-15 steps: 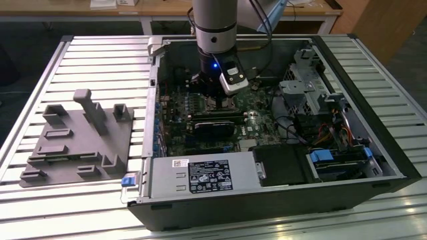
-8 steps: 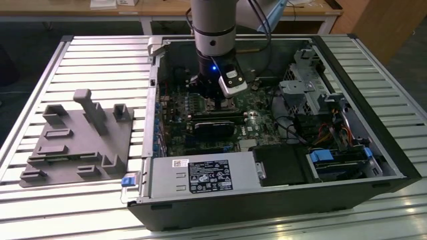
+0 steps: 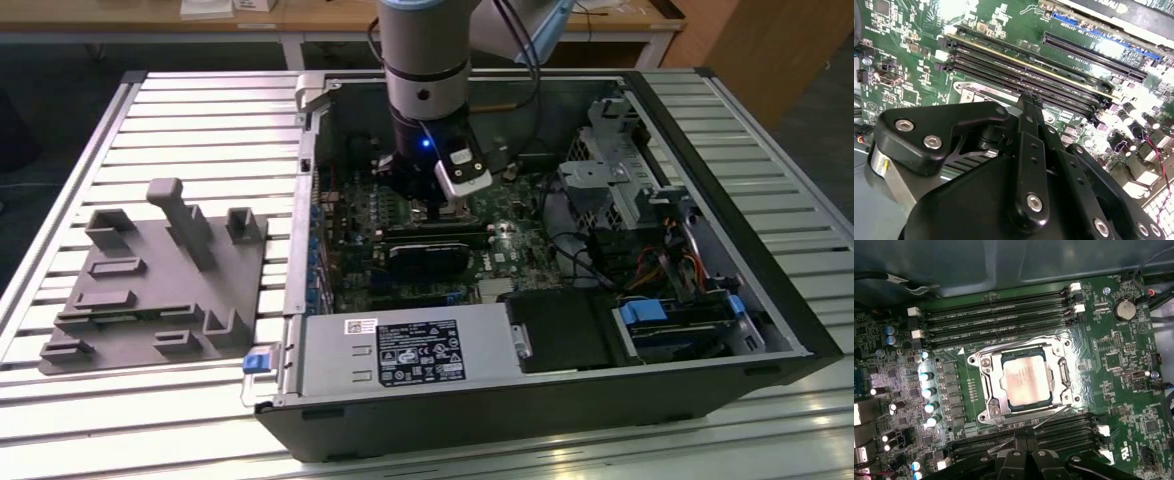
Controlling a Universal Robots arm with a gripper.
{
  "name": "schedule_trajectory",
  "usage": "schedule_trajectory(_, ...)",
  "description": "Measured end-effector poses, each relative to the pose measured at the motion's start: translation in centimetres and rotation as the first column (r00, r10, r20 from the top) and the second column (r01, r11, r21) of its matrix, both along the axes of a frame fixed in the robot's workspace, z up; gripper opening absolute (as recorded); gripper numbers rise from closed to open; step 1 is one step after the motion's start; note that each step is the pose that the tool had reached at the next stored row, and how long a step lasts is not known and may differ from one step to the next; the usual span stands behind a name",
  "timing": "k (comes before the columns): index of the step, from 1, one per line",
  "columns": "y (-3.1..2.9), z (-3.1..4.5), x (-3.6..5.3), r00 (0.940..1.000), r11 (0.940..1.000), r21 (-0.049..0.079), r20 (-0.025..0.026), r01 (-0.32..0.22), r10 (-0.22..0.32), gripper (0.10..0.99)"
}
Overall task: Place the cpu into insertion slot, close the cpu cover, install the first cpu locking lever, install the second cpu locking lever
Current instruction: 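Install the second cpu locking lever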
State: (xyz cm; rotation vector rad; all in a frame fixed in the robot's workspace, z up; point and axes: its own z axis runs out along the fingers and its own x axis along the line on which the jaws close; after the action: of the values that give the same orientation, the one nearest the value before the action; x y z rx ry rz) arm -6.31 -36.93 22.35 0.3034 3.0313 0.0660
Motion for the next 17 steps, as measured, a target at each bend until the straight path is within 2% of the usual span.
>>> schedule_trajectory(4, -0.2, -0.15, -0.12, 1.0, 0.9998, 0.021, 0.0002, -0.006, 0.006, 0.106)
schedule_trajectory(10, -0.65, -0.4, -0.41, 0.9999, 0.9989, 0.045, 0.0002, -0.011, 0.011, 0.106)
schedule_trajectory(17, -1.18, -0.82, -0.95, 0.9999, 0.9965, 0.081, 0.0009, -0.016, 0.016, 0.106)
